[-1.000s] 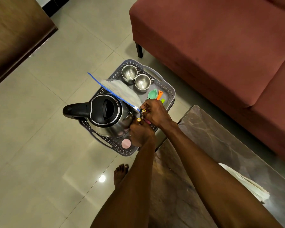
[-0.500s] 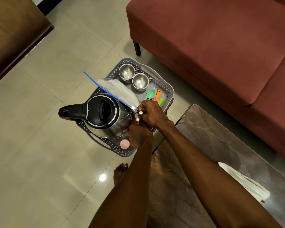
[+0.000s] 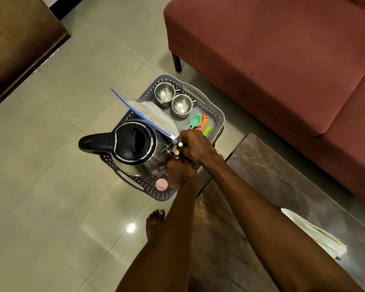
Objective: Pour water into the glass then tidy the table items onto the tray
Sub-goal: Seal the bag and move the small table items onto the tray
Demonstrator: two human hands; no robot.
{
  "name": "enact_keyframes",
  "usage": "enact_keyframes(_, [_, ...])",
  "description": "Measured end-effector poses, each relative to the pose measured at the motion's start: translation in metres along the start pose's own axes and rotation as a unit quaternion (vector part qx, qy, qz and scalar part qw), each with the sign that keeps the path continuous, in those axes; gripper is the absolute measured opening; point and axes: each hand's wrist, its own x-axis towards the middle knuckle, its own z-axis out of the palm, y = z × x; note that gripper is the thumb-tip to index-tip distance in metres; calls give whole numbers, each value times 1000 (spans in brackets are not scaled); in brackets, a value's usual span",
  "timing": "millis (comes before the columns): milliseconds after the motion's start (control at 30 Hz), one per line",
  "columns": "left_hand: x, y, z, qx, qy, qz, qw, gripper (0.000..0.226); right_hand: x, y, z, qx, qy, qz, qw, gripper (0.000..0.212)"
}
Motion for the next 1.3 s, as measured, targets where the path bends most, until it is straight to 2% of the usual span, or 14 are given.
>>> enact_keyframes(467, [-8, -14, -9, -46, 45, 30, 998, 33, -7, -10, -11, -48, -13, 29, 998, 25])
enact_keyframes(567, [-15, -20, -15, -33, 62, 60, 996, 35, -16, -12, -18, -29, 13, 49, 998, 25])
enact_keyframes(733, [-36, -26, -27, -83, 92, 72, 990, 36, -49, -9, -44, 48, 117, 114, 985, 31])
enact_keyframes(867, [-75, -35, -24, -76, 107, 139, 982, 26, -115, -5, -56, 174, 276, 152, 933, 21])
enact_keyframes(967, [-115, -53, -13, -63, 75, 220, 971, 23, -180, -3, -49, 245, 369, 182, 878, 22])
enact_keyframes(1067, [-160, -80, 2, -13, 0, 278, 961, 24, -247, 10, -28, 297, 408, 236, 830, 20])
enact_keyframes(1133, [-191, -102, 11, 47, -79, 316, 944, 23, -296, 22, -9, 286, 447, 266, 805, 20])
enact_keyframes(1233, [-227, -138, 23, 145, -184, 365, 901, 25, -365, 40, 28, 281, 472, 349, 760, 11])
enact_keyframes(1300, [-247, -164, 32, 205, -240, 398, 861, 21, -411, 52, 53, 273, 482, 413, 723, 20])
